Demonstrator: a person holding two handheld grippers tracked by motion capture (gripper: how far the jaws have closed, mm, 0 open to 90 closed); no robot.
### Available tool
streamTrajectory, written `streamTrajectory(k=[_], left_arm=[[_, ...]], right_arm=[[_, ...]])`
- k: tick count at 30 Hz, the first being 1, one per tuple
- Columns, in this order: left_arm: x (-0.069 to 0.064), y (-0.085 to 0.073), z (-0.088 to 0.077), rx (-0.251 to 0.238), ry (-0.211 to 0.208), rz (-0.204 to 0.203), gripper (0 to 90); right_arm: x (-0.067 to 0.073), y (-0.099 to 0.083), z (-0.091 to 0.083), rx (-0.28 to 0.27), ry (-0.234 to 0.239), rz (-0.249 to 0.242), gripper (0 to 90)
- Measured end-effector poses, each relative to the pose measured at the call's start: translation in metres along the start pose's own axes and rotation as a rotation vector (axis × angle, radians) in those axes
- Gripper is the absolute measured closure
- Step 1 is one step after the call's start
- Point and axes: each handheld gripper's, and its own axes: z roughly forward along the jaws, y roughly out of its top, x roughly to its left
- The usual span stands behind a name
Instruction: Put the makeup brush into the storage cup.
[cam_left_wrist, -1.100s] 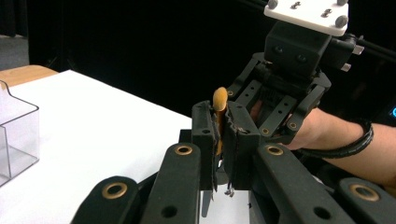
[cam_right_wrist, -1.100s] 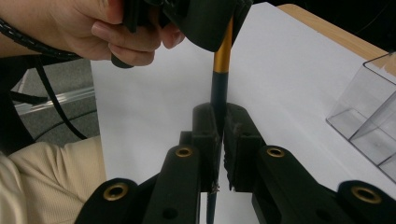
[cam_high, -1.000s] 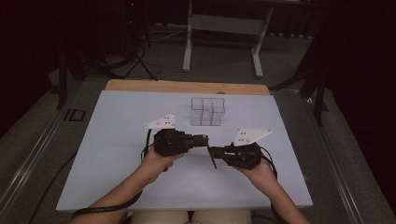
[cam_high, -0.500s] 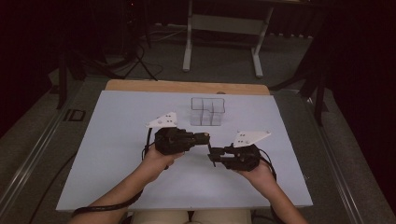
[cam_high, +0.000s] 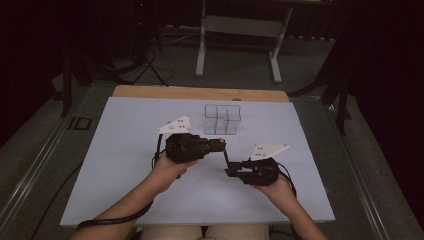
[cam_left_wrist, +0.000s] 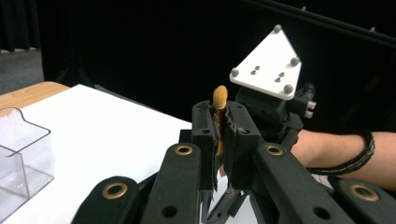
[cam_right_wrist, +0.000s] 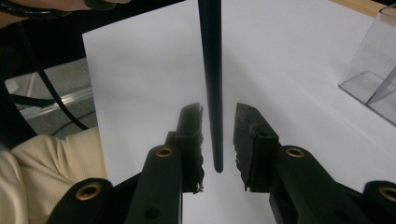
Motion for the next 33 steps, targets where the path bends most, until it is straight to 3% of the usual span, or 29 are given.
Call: streamTrajectory(k=[17,20,26,27,33], left_arm=[[0.0040,-0.0027,0.0018,0.006,-0.016,-0.033,85.2],[0.0056,-0.0023,0.0023,0.004,-0.027,-0.044,85.1],[0.0070,-0.0014,0.0037,-0.014,-0.047,-0.077,83.4],[0.0069,-0.0014,0.0042,-0.016,-0.050,-0.082,79.7],[0.0018,-0.0020,0.0087,-0.053,-0.051,-0.075,79.9]], right_arm=[[0.0019,-0.0048,0.0068,0.050,0.028,-0.012,84.5],[0.0034,-0.0039,0.0078,0.058,0.030,-0.034,85.8],[0.0030,-0.0049,0.0052,0.039,0.037,-0.042,86.0],[0.0034,-0.0050,0.0049,0.034,0.033,-0.047,86.1],[0.0056,-0.0031,0.0051,0.011,0.028,-0.050,86.1]])
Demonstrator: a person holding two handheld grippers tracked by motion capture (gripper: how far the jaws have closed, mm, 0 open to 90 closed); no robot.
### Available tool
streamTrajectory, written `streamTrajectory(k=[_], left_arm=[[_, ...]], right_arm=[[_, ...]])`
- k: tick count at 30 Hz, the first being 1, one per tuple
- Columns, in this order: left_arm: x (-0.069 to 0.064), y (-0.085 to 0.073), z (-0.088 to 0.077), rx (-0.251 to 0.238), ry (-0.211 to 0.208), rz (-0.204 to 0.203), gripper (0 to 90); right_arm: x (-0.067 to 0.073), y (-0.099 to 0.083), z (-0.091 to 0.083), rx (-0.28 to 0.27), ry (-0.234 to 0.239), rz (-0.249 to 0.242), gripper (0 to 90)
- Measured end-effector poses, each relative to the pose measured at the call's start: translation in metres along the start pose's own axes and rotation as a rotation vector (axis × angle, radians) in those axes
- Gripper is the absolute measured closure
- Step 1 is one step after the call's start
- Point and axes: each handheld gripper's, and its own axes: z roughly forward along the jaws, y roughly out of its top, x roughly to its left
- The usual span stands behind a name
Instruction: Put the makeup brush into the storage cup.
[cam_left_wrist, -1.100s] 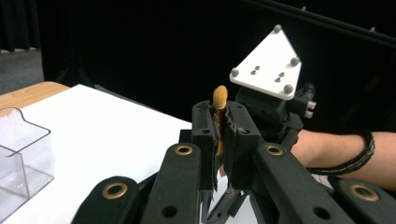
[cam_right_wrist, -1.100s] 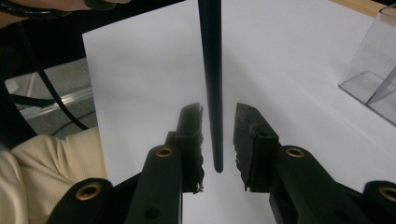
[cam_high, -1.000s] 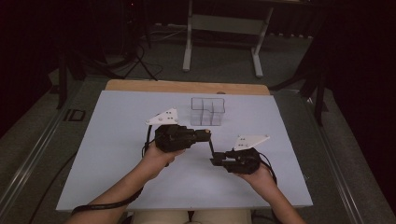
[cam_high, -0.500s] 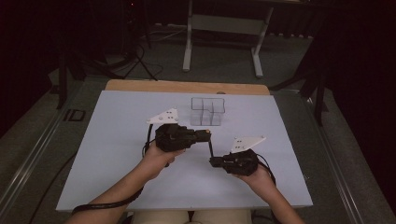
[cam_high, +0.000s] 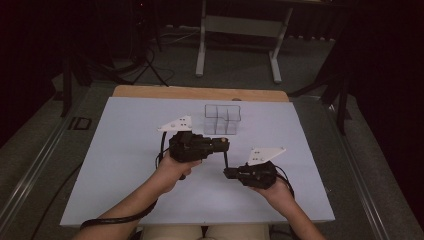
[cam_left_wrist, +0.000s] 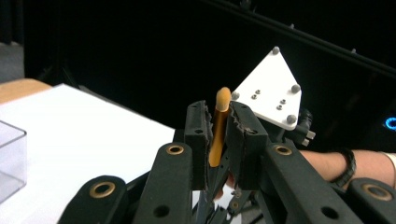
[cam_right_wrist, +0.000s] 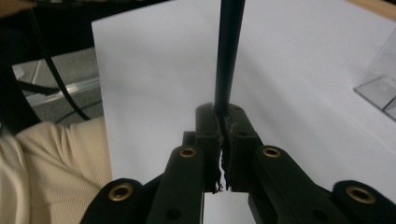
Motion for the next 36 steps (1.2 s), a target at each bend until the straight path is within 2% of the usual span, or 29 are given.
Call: streamTrajectory(k=[4,8,10,11,12,13,14,15,17,18,21,23,27,31,32,33,34,36], left_arm=[[-0.003,-0.001,0.002,-0.026,0.020,0.028,83.1],[-0.003,0.000,0.003,-0.015,0.027,0.047,84.8],[-0.004,-0.001,0.004,-0.009,0.036,0.076,85.2],[-0.004,-0.001,0.005,-0.006,0.031,0.059,85.3],[-0.003,-0.002,0.005,-0.006,0.025,0.067,85.2],[-0.003,-0.002,0.005,0.001,0.037,0.087,85.3],[-0.003,-0.002,0.005,0.001,0.037,0.087,85.3],[-0.002,-0.002,0.005,0.012,0.063,0.081,85.5],[-0.002,-0.002,0.005,0.019,0.076,0.070,85.5],[-0.002,-0.002,0.005,0.021,0.093,0.083,85.5],[-0.001,-0.001,0.005,0.022,0.104,0.078,85.6],[-0.002,0.000,0.005,0.034,0.124,0.099,85.6],[-0.001,0.000,0.003,0.039,0.137,0.104,85.6],[0.000,0.000,0.001,0.049,0.146,0.103,85.6],[0.000,0.000,0.001,0.049,0.146,0.103,85.6],[0.001,0.000,-0.001,0.048,0.154,0.102,85.6],[0.002,0.001,-0.002,0.047,0.156,0.100,85.6],[0.003,0.001,-0.005,0.047,0.162,0.100,85.6]], right_arm=[[0.000,0.001,-0.001,-0.028,-0.004,0.003,86.1],[-0.001,0.001,-0.002,-0.026,-0.007,0.002,86.0],[-0.002,-0.001,-0.001,-0.026,-0.002,0.008,85.6],[-0.002,-0.002,-0.001,-0.028,-0.005,0.011,85.1],[-0.003,-0.003,-0.001,-0.031,0.003,0.019,84.5],[-0.003,-0.003,0.000,-0.034,0.003,0.021,84.0],[-0.003,-0.003,0.000,-0.034,0.003,0.021,84.0],[-0.004,-0.005,-0.001,-0.039,-0.012,0.034,77.2],[-0.005,-0.006,-0.003,-0.053,-0.022,0.038,75.5],[-0.007,-0.006,-0.005,-0.069,-0.020,0.049,73.4],[-0.008,-0.006,-0.010,-0.085,-0.035,0.056,70.8],[-0.010,-0.007,-0.014,-0.109,-0.046,0.061,68.3],[-0.012,-0.009,-0.023,-0.142,-0.069,0.073,64.2],[-0.016,-0.012,-0.029,-0.164,-0.095,0.085,51.8],[-0.016,-0.012,-0.029,-0.164,-0.095,0.085,51.8],[-0.017,-0.013,-0.029,-0.164,-0.096,0.096,46.9],[-0.017,-0.015,-0.030,-0.163,-0.127,0.096,37.9],[-0.017,-0.015,-0.031,-0.173,-0.138,0.104,31.5]])
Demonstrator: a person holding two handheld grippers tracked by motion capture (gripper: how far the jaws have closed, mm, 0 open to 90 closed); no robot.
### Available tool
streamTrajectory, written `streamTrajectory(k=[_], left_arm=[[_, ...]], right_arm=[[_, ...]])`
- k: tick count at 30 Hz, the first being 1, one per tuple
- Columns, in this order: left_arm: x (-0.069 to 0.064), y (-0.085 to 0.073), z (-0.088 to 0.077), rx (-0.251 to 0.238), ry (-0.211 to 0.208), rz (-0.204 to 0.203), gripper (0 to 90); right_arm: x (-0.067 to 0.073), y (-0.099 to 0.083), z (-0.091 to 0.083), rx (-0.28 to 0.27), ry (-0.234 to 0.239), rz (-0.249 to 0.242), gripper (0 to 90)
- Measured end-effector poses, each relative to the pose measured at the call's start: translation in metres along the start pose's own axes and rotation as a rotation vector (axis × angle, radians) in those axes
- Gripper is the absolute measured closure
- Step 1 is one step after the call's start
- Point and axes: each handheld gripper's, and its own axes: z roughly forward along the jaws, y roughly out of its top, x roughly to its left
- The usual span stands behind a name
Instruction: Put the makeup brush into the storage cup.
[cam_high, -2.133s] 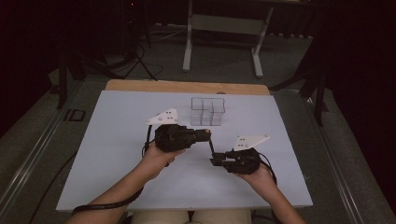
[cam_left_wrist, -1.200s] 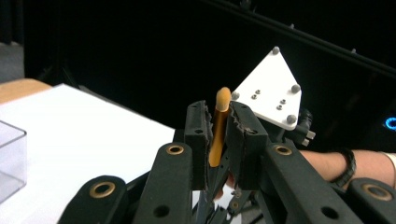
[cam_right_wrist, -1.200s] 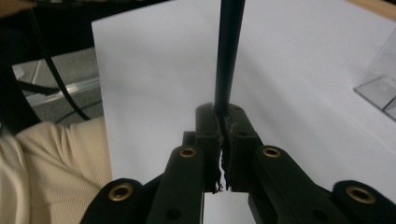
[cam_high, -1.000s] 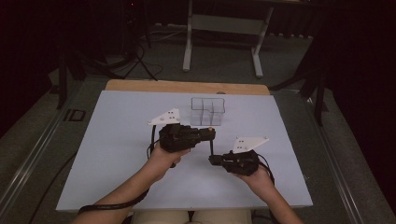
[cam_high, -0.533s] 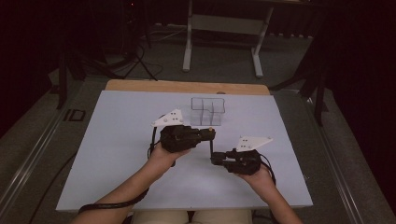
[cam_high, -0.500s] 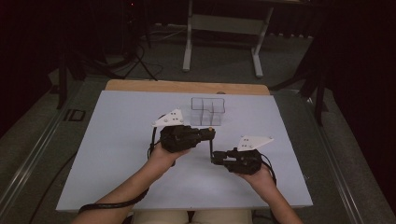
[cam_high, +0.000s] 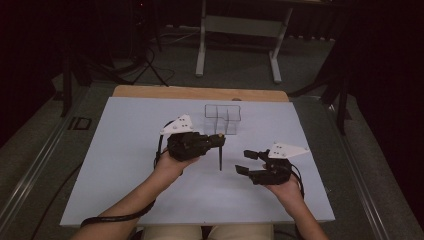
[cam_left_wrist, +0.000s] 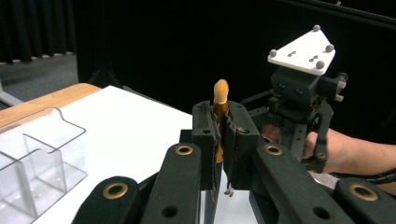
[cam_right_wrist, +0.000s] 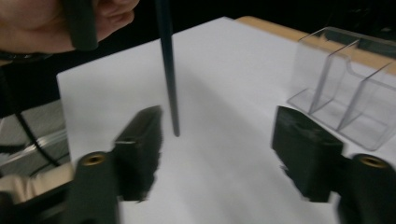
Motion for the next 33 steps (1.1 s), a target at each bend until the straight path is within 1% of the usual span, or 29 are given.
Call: streamTrajectory(k=[1,2,3,4,5,6,8,9,10,11,12,13,14,15,16,18,19,21,22,23,25,26,27,28,29,31,33], left_arm=[[0.001,0.000,-0.001,-0.002,0.005,-0.001,85.6],[0.001,0.001,-0.002,-0.006,0.009,-0.007,85.6],[0.002,0.001,-0.004,-0.005,0.011,-0.009,85.6],[0.003,0.003,-0.005,-0.005,0.017,-0.008,85.6],[0.003,0.004,-0.007,-0.007,0.021,-0.010,85.6],[0.004,0.005,-0.008,-0.007,0.022,-0.010,85.6],[0.004,0.006,-0.009,-0.009,0.023,-0.012,85.6],[0.005,0.009,-0.010,-0.004,0.028,0.000,85.6],[0.006,0.011,-0.011,-0.001,0.032,0.002,85.6],[0.006,0.013,-0.012,-0.003,0.034,0.005,85.6],[0.007,0.015,-0.014,-0.006,0.037,0.006,85.5],[0.008,0.017,-0.014,-0.008,0.039,0.009,85.5],[0.008,0.017,-0.014,-0.008,0.039,0.009,85.6],[0.011,0.021,-0.016,-0.012,0.047,0.013,85.6],[0.012,0.023,-0.017,-0.013,0.051,0.016,85.5],[0.014,0.026,-0.017,-0.014,0.057,0.018,85.6],[0.016,0.028,-0.018,-0.013,0.058,0.017,85.5],[0.018,0.031,-0.018,-0.010,0.067,0.024,85.6],[0.019,0.032,-0.018,-0.011,0.064,0.018,85.5],[0.021,0.034,-0.019,-0.015,0.068,0.020,85.5],[0.022,0.037,-0.019,-0.017,0.072,0.021,85.5],[0.022,0.037,-0.019,-0.017,0.072,0.021,85.5],[0.024,0.041,-0.020,-0.020,0.077,0.023,85.5],[0.024,0.044,-0.020,-0.022,0.081,0.026,85.5],[0.024,0.044,-0.020,-0.022,0.081,0.026,85.5],[0.026,0.049,-0.021,-0.021,0.082,0.032,85.5],[0.027,0.055,-0.021,-0.023,0.083,0.036,85.5]], right_arm=[[0.000,0.000,-0.001,-0.013,-0.010,-0.001,29.5],[0.000,0.001,-0.002,-0.016,-0.008,0.002,28.3],[0.000,0.001,-0.003,-0.020,-0.013,-0.006,25.7],[0.001,0.002,-0.004,-0.021,-0.027,-0.017,25.6],[0.001,0.003,-0.006,-0.018,-0.031,-0.024,24.9],[0.001,0.004,-0.007,-0.024,-0.033,-0.019,23.0],[0.000,0.004,-0.008,-0.029,-0.026,-0.013,22.1],[0.000,0.004,-0.009,-0.037,-0.019,-0.007,20.3],[-0.001,0.004,-0.010,-0.045,-0.016,0.006,16.1],[-0.001,0.005,-0.011,-0.050,-0.015,0.005,15.4],[0.000,0.005,-0.012,-0.053,-0.027,0.000,14.1],[0.000,0.006,-0.014,-0.065,-0.019,0.008,14.3],[0.000,0.006,-0.014,-0.065,-0.019,0.008,14.3],[0.000,0.007,-0.015,-0.081,-0.019,0.012,14.6],[0.000,0.009,-0.020,-0.101,-0.035,0.010,15.8],[0.000,0.011,-0.024,-0.115,-0.046,0.016,15.8],[0.000,0.012,-0.026,-0.116,-0.048,0.018,15.8],[-0.001,0.012,-0.031,-0.140,-0.048,0.029,15.3],[-0.002,0.012,-0.033,-0.149,-0.046,0.027,14.8],[-0.003,0.011,-0.035,-0.150,-0.045,0.020,14.8],[-0.002,0.010,-0.037,-0.144,-0.065,0.012,14.8],[-0.002,0.010,-0.037,-0.144,-0.065,0.012,14.8],[-0.002,0.009,-0.037,-0.140,-0.069,0.008,14.7],[-0.002,0.006,-0.038,-0.147,-0.084,0.011,14.8],[-0.002,0.006,-0.038,-0.147,-0.084,0.011,14.8],[-0.003,0.004,-0.037,-0.153,-0.089,0.025,15.0],[-0.003,0.002,-0.037,-0.159,-0.093,0.025,15.2]])
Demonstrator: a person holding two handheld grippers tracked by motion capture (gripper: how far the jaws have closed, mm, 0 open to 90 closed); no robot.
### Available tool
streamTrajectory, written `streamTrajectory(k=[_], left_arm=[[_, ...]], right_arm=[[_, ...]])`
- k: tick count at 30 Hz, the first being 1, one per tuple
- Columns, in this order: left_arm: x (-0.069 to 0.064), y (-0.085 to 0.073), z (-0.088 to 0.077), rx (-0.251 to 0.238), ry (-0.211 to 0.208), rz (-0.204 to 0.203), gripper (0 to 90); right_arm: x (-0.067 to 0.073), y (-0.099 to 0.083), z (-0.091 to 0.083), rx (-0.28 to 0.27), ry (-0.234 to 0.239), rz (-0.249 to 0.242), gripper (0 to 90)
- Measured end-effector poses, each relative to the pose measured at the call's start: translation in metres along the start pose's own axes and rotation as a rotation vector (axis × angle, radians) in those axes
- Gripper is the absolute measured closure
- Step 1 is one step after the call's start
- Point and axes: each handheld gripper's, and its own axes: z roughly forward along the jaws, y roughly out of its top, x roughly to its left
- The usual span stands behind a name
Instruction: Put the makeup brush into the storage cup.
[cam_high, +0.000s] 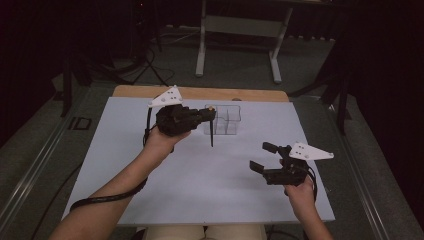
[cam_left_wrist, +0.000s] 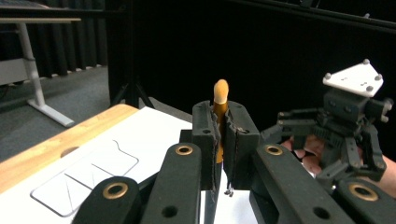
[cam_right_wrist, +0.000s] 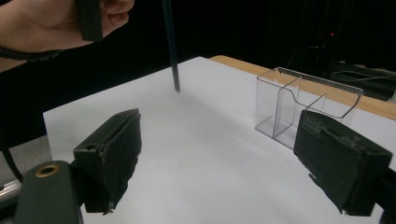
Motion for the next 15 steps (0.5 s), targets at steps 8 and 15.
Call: streamTrajectory(k=[8,15], left_arm=[[0.002,0.015,0.002,0.005,0.010,0.027,85.5],[0.004,0.025,0.006,0.006,0.012,0.034,85.5]], right_arm=[[0.000,-0.003,-0.001,-0.009,-0.020,0.006,15.4],[-0.001,-0.003,-0.002,-0.013,-0.019,0.005,15.4]])
